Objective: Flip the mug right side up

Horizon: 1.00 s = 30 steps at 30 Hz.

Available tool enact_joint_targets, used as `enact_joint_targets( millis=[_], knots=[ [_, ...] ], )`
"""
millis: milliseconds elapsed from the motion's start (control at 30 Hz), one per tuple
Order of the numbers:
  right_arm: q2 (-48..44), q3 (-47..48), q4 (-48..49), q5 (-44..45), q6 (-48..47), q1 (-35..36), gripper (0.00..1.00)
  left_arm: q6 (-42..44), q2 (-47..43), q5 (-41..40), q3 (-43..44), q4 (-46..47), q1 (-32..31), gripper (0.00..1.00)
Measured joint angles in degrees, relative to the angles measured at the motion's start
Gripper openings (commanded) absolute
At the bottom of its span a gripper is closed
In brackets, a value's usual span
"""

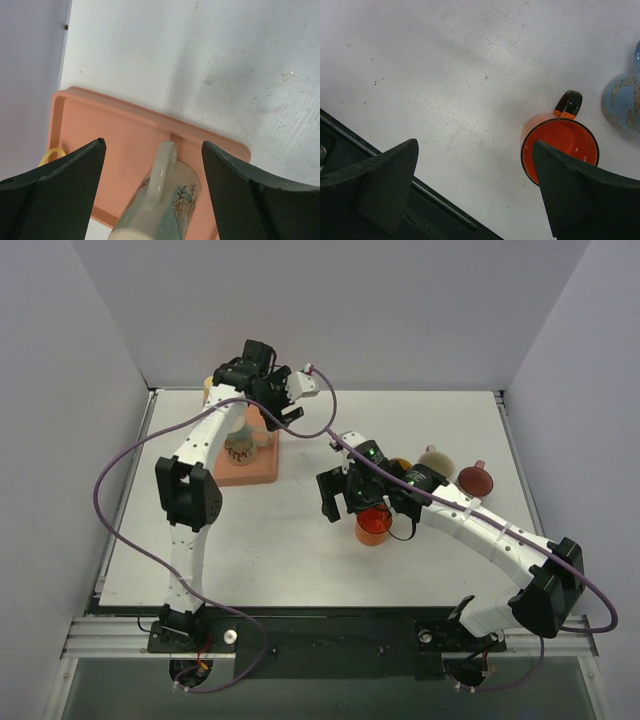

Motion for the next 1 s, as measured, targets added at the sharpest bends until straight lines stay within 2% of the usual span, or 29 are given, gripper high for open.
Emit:
enact_joint_targets(
  millis=[133, 300, 467, 567, 633, 700, 767, 800, 1000],
  knots=[
    [-1.77, -1.09, -0.2, 0.33, 0.44, -0.02, 0.91, 5.77, 6.14, -4.7, 6.45, -4.63, -1.38, 0.88],
    [-2.34, -1.38, -0.17, 0.39, 0.7, -0.02, 0.91, 11.3, 8.94, -11.06, 4.28, -5.99, -0.63, 0.88],
    [-2.36, -2.08, -0.24, 0.39, 1.09, 0.0, 0.91, 13.44, 11.28, -15.04, 3.98, -5.79, -0.79, 0.83],
    [-2.49, -2.32, -0.17, 0.42, 1.38, -0.02, 0.91, 13.55, 13.14, -16.9, 4.13, -5.25, -0.83, 0.75],
    [-2.91, -2.71, -0.2, 0.44, 1.55, -0.02, 0.91, 14.16, 14.73, -18.27, 4.13, -5.33, -0.7, 0.67],
    [-3.3, -2.91, -0.22, 0.46, 1.57, -0.02, 0.91, 14.73, 15.89, -19.43, 4.13, -5.33, -0.57, 0.54],
    [-3.65, -2.93, -0.2, 0.48, 1.6, -0.02, 0.91, 15.08, 16.59, -20.37, 4.13, -5.42, -0.55, 0.3],
    [-3.78, -2.93, -0.2, 0.48, 1.64, -0.02, 0.91, 15.04, 16.76, -20.61, 4.13, -5.57, -0.55, 0.0],
    [-4.07, -2.93, -0.22, 0.7, 1.73, -0.02, 0.91, 14.43, 16.61, -20.52, 4.76, -6.75, -0.15, 0.0]
  ],
)
